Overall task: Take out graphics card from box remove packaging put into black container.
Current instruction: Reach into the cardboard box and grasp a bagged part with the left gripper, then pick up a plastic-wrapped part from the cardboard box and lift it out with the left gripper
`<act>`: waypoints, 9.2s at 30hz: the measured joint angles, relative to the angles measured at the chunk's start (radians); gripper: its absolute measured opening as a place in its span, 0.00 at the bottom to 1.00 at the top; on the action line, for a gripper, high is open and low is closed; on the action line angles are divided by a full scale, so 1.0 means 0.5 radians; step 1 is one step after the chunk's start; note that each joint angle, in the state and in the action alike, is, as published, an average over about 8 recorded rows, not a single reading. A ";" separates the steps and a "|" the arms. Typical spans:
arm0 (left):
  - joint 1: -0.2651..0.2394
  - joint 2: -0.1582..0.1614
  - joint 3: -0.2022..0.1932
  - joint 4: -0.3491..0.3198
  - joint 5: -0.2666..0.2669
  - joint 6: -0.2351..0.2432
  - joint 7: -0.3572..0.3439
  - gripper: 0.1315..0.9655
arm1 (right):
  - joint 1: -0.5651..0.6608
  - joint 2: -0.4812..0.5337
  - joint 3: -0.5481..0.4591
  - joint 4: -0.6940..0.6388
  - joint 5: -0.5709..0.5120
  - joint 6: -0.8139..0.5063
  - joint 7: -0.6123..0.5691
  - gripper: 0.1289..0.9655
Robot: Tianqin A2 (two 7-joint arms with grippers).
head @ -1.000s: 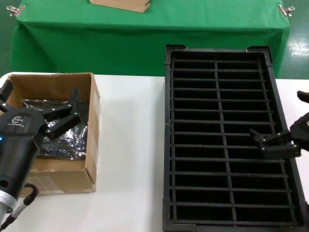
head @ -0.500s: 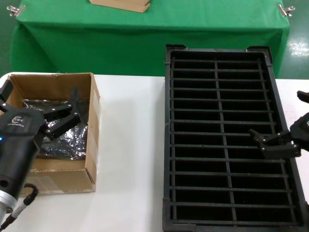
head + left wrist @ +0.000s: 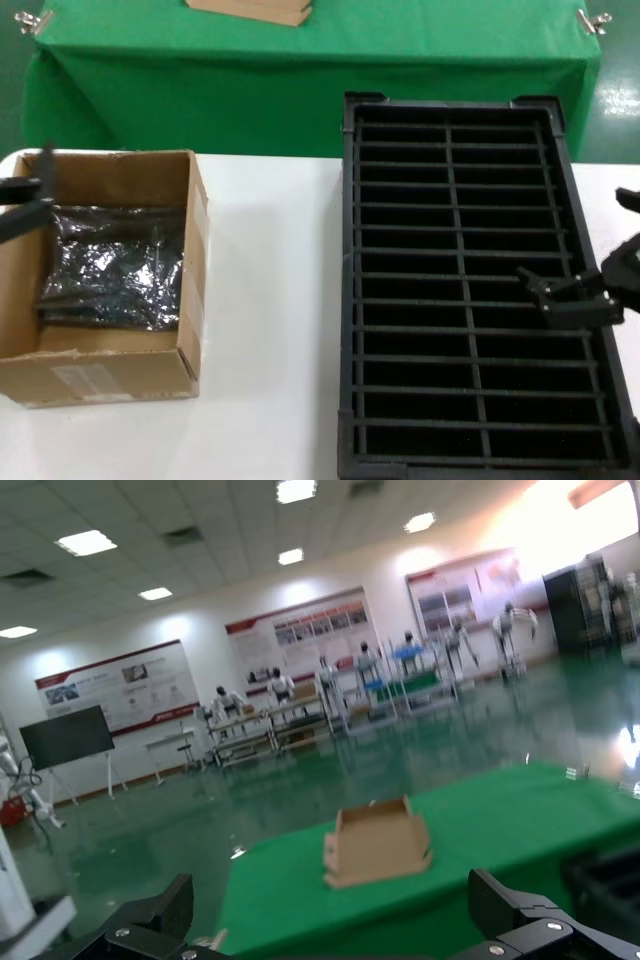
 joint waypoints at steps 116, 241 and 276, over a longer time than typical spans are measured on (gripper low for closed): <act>-2.846 1.022 0.531 4.082 2.294 1.868 1.158 1.00 | 0.000 0.000 0.000 0.000 0.000 0.000 0.000 1.00; -2.817 1.092 0.117 4.077 1.918 1.698 1.213 0.01 | 0.000 0.001 0.000 0.000 0.000 0.001 0.000 1.00; -2.322 0.716 -0.034 2.914 1.708 2.223 0.638 0.01 | 0.000 0.001 0.000 0.000 0.000 0.001 0.000 1.00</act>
